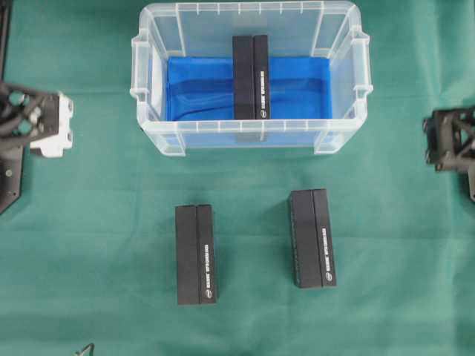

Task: Take the box out of the case with both arms.

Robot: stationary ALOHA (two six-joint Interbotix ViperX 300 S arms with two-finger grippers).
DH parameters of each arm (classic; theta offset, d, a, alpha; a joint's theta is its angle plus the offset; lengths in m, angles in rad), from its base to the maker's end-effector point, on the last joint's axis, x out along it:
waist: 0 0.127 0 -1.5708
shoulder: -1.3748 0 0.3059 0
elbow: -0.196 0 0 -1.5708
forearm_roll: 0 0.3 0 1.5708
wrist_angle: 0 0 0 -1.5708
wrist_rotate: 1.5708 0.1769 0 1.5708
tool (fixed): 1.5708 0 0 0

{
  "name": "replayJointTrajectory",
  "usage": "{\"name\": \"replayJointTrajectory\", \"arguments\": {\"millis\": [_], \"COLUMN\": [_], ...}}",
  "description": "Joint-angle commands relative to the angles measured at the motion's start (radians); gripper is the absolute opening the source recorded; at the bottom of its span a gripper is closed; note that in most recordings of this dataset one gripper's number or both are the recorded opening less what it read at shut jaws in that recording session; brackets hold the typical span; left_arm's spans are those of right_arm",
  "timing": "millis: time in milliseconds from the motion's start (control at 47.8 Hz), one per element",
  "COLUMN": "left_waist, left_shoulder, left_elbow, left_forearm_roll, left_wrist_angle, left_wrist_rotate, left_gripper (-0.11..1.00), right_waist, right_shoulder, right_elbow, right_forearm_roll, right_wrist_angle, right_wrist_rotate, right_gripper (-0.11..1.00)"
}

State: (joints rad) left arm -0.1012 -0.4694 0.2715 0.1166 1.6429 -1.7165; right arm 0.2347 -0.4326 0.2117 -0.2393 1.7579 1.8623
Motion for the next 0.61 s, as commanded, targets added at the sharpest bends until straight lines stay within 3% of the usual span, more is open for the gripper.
{"name": "replayJointTrajectory", "arguments": {"millis": [0, 293, 586], "left_waist": [0.055, 0.196, 0.302], "left_shoulder": [-0.015, -0.025, -0.026], "left_elbow": [-0.009, -0.008, -0.008], "left_forearm_roll": [0.003, 0.003, 0.003], "left_wrist_angle": [0.0, 0.0, 0.0], "left_wrist_rotate": [0.043, 0.192, 0.284], "left_gripper": [0.88, 0.88, 0.88], "right_waist": [-0.034, -0.207, -0.373], "right_shoulder": [-0.021, -0.023, -0.023], "right_elbow": [-0.006, -0.006, -0.005], "right_forearm_roll": [-0.011, -0.021, -0.015], "right_wrist_angle": [-0.006, -0.075, -0.126], "right_wrist_rotate": [-0.028, -0.201, -0.362], "right_gripper": [0.92, 0.92, 0.92]}}
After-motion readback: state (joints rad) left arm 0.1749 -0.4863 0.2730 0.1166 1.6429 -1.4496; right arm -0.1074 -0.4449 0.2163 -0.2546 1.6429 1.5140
